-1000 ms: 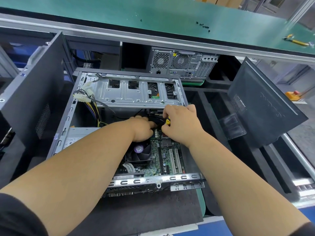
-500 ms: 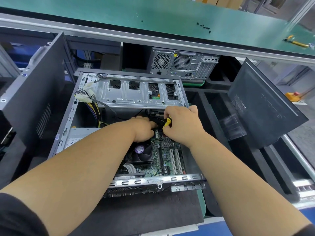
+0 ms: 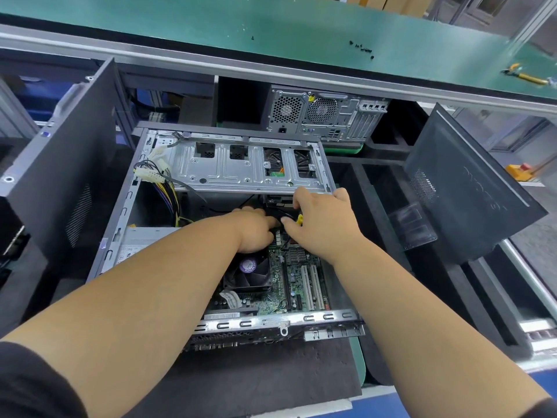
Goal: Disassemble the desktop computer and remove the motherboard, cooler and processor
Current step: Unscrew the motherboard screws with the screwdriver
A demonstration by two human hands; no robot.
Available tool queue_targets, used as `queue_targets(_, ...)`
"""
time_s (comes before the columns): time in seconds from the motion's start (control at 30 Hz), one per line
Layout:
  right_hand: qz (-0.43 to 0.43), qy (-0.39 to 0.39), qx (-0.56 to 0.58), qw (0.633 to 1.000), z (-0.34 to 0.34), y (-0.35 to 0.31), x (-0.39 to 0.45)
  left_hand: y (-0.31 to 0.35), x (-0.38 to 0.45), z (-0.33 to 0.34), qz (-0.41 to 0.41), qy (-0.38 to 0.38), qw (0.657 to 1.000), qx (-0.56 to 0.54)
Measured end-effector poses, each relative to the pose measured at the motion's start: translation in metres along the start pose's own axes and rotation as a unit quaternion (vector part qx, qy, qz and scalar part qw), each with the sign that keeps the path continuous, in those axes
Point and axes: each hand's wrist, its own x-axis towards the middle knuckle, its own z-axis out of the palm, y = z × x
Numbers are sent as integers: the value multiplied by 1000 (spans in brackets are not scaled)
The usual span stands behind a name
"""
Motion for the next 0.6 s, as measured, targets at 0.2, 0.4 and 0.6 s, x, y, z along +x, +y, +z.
queue_targets(0.2, 0, -3, 32, 999, -1, 2, 0, 2, -1, 0, 3, 3, 1000, 2)
queue_targets(0.4, -25, -13, 48, 998, -5, 0, -1, 2, -3, -2, 2, 2, 1000, 1)
queue_targets(0.6, -13, 8, 107, 994, -6, 1, -4, 3, -6, -4, 7, 5, 1000, -8)
